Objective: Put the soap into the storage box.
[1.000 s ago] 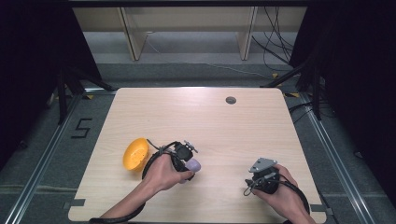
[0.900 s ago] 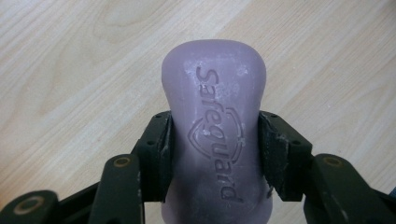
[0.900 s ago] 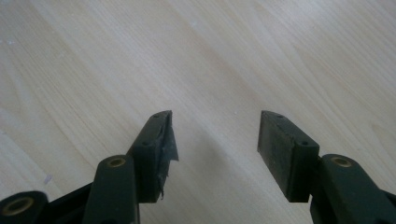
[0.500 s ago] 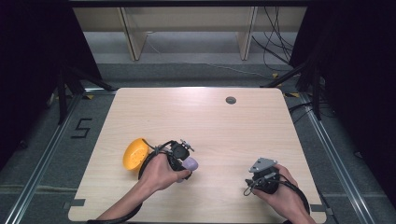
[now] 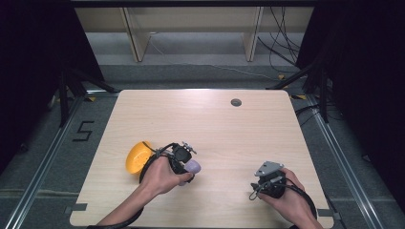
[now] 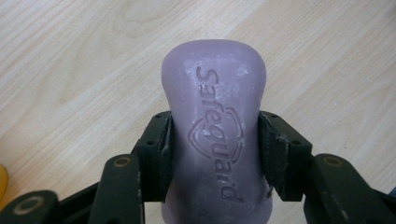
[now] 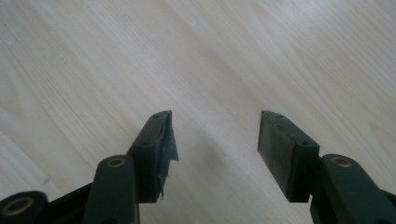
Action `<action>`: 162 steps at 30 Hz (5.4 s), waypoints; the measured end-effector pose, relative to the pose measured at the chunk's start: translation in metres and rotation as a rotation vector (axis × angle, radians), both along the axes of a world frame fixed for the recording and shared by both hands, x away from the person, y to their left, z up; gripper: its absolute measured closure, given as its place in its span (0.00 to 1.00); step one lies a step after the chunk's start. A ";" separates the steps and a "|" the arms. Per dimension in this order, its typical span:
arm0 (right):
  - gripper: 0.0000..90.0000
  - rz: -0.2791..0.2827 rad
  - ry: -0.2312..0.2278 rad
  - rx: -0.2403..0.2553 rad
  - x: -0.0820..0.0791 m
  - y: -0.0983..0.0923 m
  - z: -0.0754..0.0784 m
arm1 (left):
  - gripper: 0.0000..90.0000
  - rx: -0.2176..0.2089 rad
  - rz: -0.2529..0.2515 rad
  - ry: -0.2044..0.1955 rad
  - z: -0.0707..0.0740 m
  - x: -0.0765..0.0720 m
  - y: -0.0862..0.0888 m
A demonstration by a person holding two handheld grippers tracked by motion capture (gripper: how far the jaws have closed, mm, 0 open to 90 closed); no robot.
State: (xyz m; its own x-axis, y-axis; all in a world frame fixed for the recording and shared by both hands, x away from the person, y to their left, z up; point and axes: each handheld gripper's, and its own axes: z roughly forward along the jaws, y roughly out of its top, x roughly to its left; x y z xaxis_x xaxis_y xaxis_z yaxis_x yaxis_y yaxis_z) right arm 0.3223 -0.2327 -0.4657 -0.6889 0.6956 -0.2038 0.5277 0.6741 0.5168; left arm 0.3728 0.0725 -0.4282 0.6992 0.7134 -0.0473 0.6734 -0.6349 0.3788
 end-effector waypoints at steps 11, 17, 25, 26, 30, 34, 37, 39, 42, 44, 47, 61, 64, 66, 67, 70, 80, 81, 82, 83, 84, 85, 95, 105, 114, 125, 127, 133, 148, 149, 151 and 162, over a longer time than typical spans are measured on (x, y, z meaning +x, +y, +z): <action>0.51 0.000 -0.001 0.001 0.000 0.000 0.000 | 0.54 -0.020 0.039 -0.013 0.001 0.001 0.006; 0.51 0.004 0.001 0.004 0.000 0.000 0.000 | 0.54 -0.004 0.017 -0.008 0.005 0.004 0.011; 0.51 0.007 -0.001 0.003 0.000 0.000 0.000 | 0.54 -0.023 0.047 -0.024 0.007 0.003 0.013; 0.51 0.009 -0.003 0.002 0.001 0.000 0.000 | 0.54 -0.027 0.049 -0.018 0.007 0.003 0.013; 0.51 0.009 -0.003 0.003 0.001 0.000 0.000 | 0.54 -0.026 0.054 -0.031 0.008 0.003 0.015; 0.51 0.008 -0.004 0.003 0.001 0.000 0.000 | 0.54 -0.025 0.052 -0.025 0.009 0.004 0.017; 0.51 0.008 -0.003 0.003 0.001 0.000 0.000 | 0.54 -0.022 0.057 -0.031 0.010 0.004 0.018; 0.51 0.008 -0.004 0.003 0.001 0.000 0.000 | 0.54 -0.020 0.053 -0.029 0.010 0.004 0.019; 0.51 0.006 -0.002 0.005 0.000 0.000 0.000 | 0.54 -0.026 0.057 -0.032 0.011 0.005 0.020; 0.51 0.003 -0.003 0.004 0.000 0.000 0.001 | 0.54 -0.024 0.060 -0.033 0.011 0.004 0.020; 0.51 0.003 -0.002 0.006 0.000 0.000 0.001 | 0.54 -0.033 0.068 -0.034 0.011 0.005 0.021; 0.50 -0.014 0.000 0.017 -0.001 0.001 0.000 | 0.54 -0.033 0.073 -0.043 0.016 0.005 0.027; 0.50 -0.003 -0.008 0.010 0.000 0.000 0.001 | 0.54 -0.034 0.075 -0.044 0.016 0.006 0.027; 0.50 -0.004 -0.007 0.011 0.000 0.000 0.001 | 0.54 -0.039 0.077 -0.039 0.017 0.006 0.028; 0.50 -0.004 -0.008 0.012 0.000 0.000 0.001 | 0.54 -0.039 0.079 -0.043 0.018 0.006 0.028; 0.50 -0.003 -0.008 0.012 0.000 0.000 0.001 | 0.54 -0.038 0.085 -0.046 0.019 0.006 0.029; 0.50 -0.005 -0.009 0.013 0.000 0.000 0.001 | 0.54 -0.042 0.090 -0.050 0.020 0.007 0.031; 0.50 -0.004 -0.008 0.013 0.000 0.000 0.001 | 0.54 -0.041 0.093 -0.050 0.021 0.007 0.031; 0.50 -0.004 -0.008 0.013 0.000 0.000 0.001 | 0.54 -0.039 0.085 -0.044 0.021 0.008 0.033; 0.50 -0.004 -0.009 0.013 0.000 0.000 0.001 | 0.54 -0.044 0.089 -0.049 0.021 0.008 0.033; 0.50 -0.004 -0.009 0.013 0.000 0.000 0.001 | 0.54 -0.044 0.089 -0.049 0.021 0.008 0.033; 0.50 -0.003 -0.011 0.013 0.001 0.000 0.001 | 0.54 -0.039 0.091 -0.050 0.022 0.008 0.034; 0.50 -0.010 -0.017 0.011 0.000 0.000 0.001 | 0.54 -0.048 0.103 -0.053 0.025 0.009 0.038; 0.50 -0.007 -0.015 0.012 0.000 0.000 0.001 | 0.54 -0.052 0.105 -0.053 0.026 0.010 0.041; 0.50 -0.006 -0.014 0.014 0.001 0.000 0.001 | 0.54 -0.056 0.116 -0.058 0.027 0.011 0.045; 0.50 -0.006 -0.012 0.015 0.000 0.000 0.001 | 0.54 -0.067 0.140 -0.068 0.031 0.012 0.055; 0.50 -0.008 -0.013 0.016 0.000 0.000 0.001 | 0.54 -0.066 0.143 -0.064 0.031 0.012 0.056; 0.50 -0.001 -0.017 0.010 0.000 0.000 0.002 | 0.54 -0.072 0.164 -0.074 0.034 0.013 0.064; 0.50 -0.007 -0.014 0.017 0.000 0.001 0.001 | 0.54 -0.051 0.209 -0.080 0.036 0.015 0.080; 0.50 -0.006 -0.014 0.017 0.000 0.001 0.001 | 0.54 -0.051 0.217 -0.084 0.036 0.016 0.082; 0.50 -0.004 -0.014 0.016 0.000 0.000 0.001 | 0.54 -0.053 0.224 -0.078 0.036 0.017 0.085; 0.50 -0.005 -0.024 0.015 0.000 0.000 0.002 | 0.54 -0.031 0.270 -0.083 0.031 0.021 0.100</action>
